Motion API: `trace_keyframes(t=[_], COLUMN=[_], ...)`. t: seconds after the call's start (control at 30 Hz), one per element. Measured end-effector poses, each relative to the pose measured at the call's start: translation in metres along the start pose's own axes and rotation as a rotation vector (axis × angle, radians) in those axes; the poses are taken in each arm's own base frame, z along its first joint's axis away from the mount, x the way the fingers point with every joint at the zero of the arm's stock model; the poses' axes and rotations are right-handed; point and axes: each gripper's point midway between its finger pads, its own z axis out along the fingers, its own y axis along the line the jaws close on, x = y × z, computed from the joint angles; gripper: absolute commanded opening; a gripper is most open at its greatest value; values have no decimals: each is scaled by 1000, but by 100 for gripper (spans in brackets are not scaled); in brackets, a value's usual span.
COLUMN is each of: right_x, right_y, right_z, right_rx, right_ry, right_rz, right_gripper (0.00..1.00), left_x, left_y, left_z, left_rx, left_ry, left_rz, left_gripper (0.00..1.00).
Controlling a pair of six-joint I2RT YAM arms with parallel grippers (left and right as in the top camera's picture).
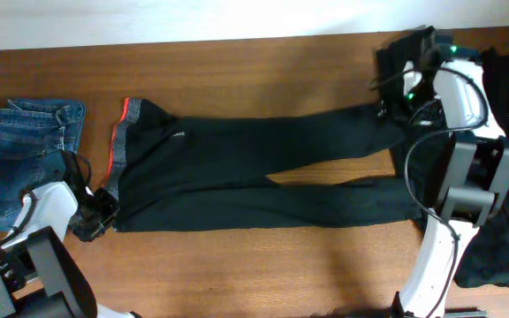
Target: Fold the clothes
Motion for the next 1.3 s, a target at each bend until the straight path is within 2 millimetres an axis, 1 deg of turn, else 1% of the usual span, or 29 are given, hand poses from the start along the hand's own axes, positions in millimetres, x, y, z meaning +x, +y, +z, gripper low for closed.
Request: trace_keyframes(t=[0.07,0.1,0.13,0.17,0.3,0.4,0.43,0.47,0.5,0.53,0.6,0.83,0.93,1.0,1.03,1.07,1.1,1.13,1.2,1.23,1.27,1.3], right_x=[12,14,18,20,13,12,11,8,4,2,-3,-9,-18,-33,-46,-53,-64,-74,-78,-78,-76,-74], right_y=[-1,0,0,0,0,0,0,0,0,0,1,1,1,-1,-4,-5,-7,-8,-8,-9,-11,-11], right_z=[17,20,28,30,31,31,30,28,25,22,17,13,11,1,-8,-13,-20,-27,-30,-30,-30,-29], right_rx=[-4,-5,-10,-11,-10,-10,-9,-10,-10,-12,-12,-14,-12,0,17,23,29,35,40,44,49,53], right_ry=[44,50,63,69,41,37,34,25,12,5,-13,-35,-68,-127,-177,-204,-249,-288,-306,-305,-297,-288], right_rz=[3,6,8,10,8,7,7,6,4,3,4,2,0,7,19,25,30,36,38,45,50,52], right_gripper=[80,76,74,73,72,71,66,49,38,24,4,4,4,4,4,4,4,12,49,59,65,66], left_x=[0,0,0,0,0,-1,-1,-1,-1,-1,-1,-1,-1,-1,-1,-1,-1,-1,-1,-1,-1,-1], left_y=[0,0,0,0,1,1,1,1,1,1,1,1,1,1,1,1,1,1,1,1,1,1], left_z=[0,0,0,0,0,0,0,0,0,0,0,0,0,0,0,0,0,0,0,0,0,0], left_rx=[-1,-1,-1,-1,-4,-5,-4,-4,-5,-5,-4,-4,-4,-4,-4,-4,-4,-4,-4,-4,-4,-4], left_ry=[0,-1,-1,-1,-2,-3,-3,-3,-3,-3,-3,-3,-4,-4,-4,-4,-4,-4,-4,-4,-4,-4], left_rz=[0,0,-1,-1,-1,-1,-1,-1,-1,-1,-1,-1,-1,-1,-1,-1,-1,-1,-1,-1,-1,-1], left_gripper=[1,1,1,1,1,1,1,1,1,1,1,2,2,1,2,2,1,2,1,1,2,1])
